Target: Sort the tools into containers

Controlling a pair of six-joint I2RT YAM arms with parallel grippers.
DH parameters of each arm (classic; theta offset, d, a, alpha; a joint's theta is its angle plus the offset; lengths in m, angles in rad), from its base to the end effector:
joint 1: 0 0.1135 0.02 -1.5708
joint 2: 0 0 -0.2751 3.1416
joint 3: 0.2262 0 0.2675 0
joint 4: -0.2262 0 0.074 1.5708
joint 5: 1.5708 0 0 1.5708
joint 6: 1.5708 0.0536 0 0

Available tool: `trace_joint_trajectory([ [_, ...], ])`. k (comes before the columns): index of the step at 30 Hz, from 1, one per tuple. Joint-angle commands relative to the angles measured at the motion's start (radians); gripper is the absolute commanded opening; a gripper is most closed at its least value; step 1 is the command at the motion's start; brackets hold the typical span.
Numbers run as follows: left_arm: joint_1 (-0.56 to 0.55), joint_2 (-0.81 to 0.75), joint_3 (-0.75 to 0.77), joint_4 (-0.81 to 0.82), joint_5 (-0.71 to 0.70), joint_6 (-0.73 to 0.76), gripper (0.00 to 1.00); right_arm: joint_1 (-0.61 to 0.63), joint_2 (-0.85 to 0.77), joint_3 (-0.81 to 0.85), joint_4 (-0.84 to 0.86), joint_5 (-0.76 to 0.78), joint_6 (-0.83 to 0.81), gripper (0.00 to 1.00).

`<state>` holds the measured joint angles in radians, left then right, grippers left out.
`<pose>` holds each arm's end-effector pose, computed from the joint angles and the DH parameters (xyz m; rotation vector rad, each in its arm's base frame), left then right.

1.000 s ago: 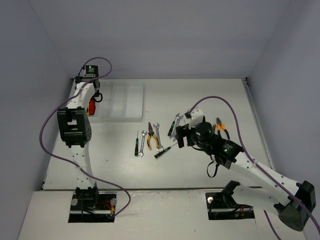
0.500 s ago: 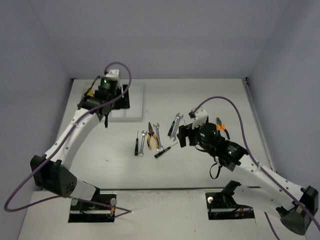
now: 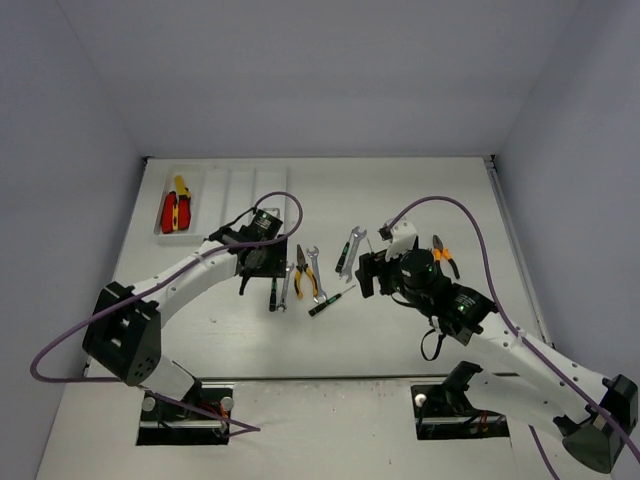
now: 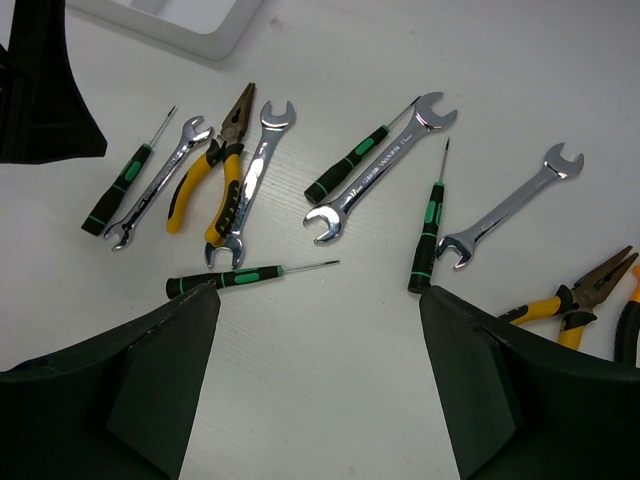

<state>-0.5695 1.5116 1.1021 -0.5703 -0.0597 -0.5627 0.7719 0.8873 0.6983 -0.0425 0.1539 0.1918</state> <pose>0.2862 -0.1794 0.2335 -0.0147 2.5889 -0.3574 0.1757 0.1595 0.3076 -0.4163 1.7855 0.5464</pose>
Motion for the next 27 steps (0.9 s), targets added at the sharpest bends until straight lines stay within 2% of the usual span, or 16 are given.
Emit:
trace_joint_trajectory([
  [1,-0.013,0.048,0.005,0.113,-0.008,-0.054,0.51,-0.003,-0.030,-0.004,0.018,0.030,0.022,0.79],
  [8,-0.016,0.159,-0.014,0.132,-0.033,-0.075,0.48,-0.004,-0.033,-0.007,0.013,0.033,0.027,0.79],
  [15,-0.016,0.156,-0.063,0.136,-0.068,-0.092,0.37,-0.005,-0.037,-0.013,0.010,0.039,0.028,0.79],
  [19,-0.016,0.151,-0.072,0.135,-0.066,-0.085,0.25,-0.005,-0.031,-0.011,0.009,0.041,0.024,0.79],
  [24,-0.012,0.155,-0.062,0.116,-0.068,-0.066,0.02,-0.005,-0.029,-0.014,0.009,0.045,0.023,0.79],
  [27,0.007,0.134,-0.023,0.075,-0.080,-0.031,0.00,-0.003,-0.036,-0.018,0.010,0.045,0.025,0.79],
])
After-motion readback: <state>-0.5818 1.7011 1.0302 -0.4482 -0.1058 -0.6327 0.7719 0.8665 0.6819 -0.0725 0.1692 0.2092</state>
